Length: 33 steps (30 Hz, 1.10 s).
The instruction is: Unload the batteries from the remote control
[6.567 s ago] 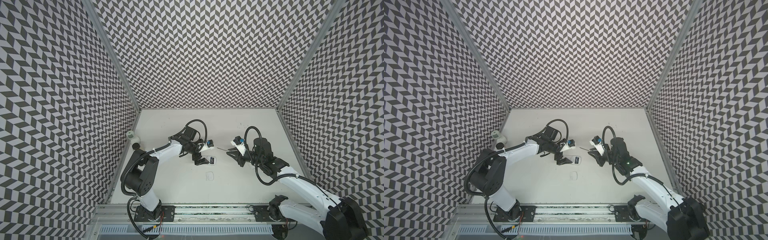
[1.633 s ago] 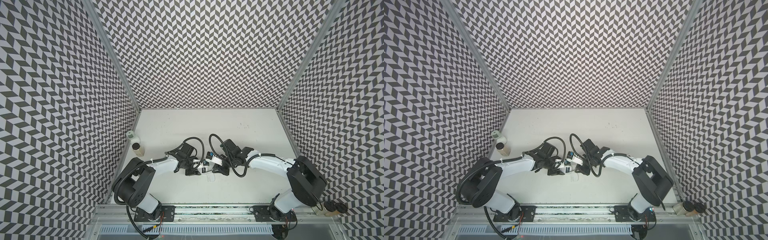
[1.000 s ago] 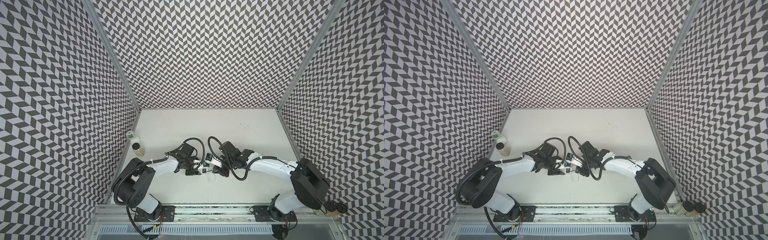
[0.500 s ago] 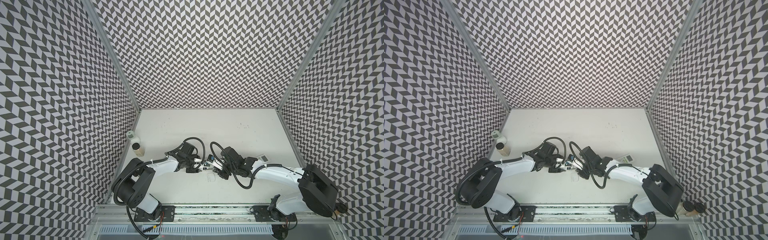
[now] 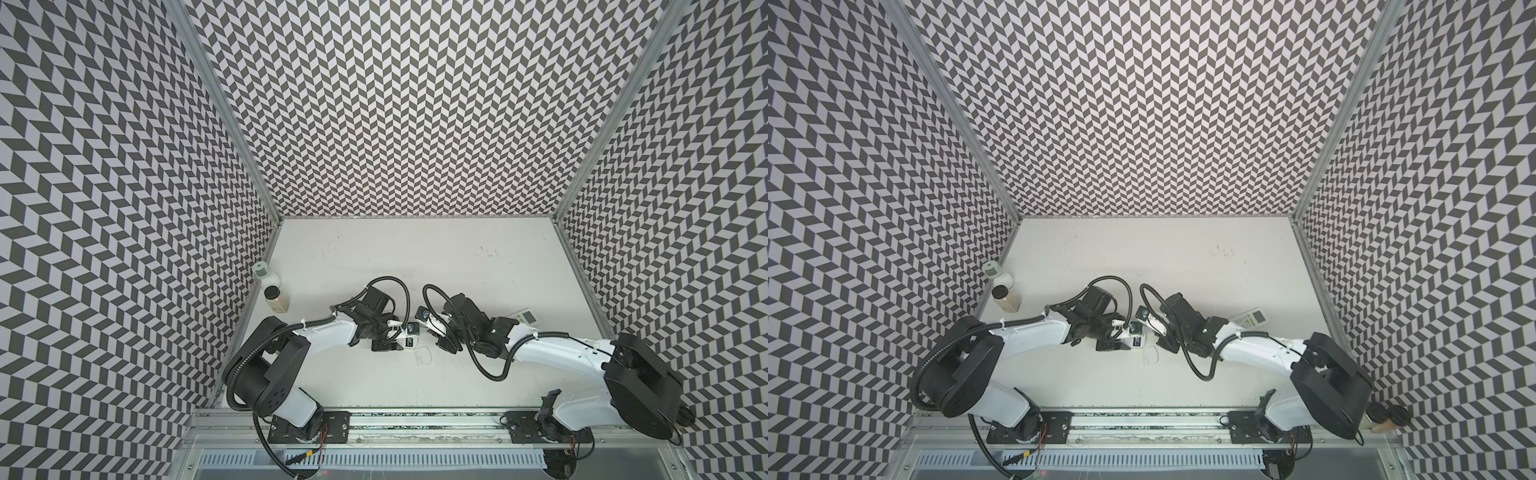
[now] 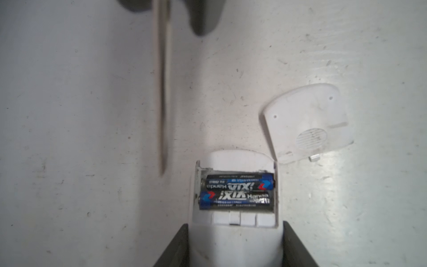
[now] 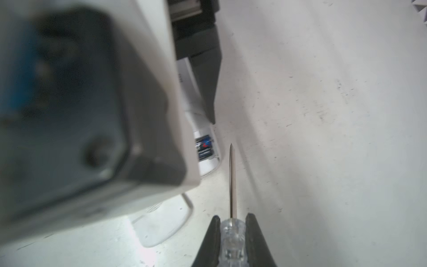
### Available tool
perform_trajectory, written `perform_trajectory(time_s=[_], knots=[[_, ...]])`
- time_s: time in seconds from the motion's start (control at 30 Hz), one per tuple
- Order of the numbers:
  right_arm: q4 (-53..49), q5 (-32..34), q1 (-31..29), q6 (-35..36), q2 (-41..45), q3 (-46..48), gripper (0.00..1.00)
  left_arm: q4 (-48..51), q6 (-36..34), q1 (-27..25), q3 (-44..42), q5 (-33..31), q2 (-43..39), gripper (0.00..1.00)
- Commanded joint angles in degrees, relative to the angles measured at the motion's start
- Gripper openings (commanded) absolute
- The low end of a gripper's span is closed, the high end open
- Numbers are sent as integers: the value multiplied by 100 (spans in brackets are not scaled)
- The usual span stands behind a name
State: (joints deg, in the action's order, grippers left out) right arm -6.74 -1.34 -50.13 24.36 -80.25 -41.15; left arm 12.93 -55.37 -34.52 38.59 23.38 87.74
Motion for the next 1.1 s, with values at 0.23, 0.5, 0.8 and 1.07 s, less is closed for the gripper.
perform_trajectory(time_s=[0.23,0.5,0.8,1.07], knots=[[101,-488,100,253,291,-29,0,331,167,-41,-53,252,-15,37],[-954,-2097,464,367,172,-313,0,311,189,-42,-44,228,-12,36],[-965,-2497,522,307,-135,-398,0,302,186,-38,-48,211,-19,36],[-987,-2214,522,280,-211,-388,0,303,183,-46,-52,211,-29,36]])
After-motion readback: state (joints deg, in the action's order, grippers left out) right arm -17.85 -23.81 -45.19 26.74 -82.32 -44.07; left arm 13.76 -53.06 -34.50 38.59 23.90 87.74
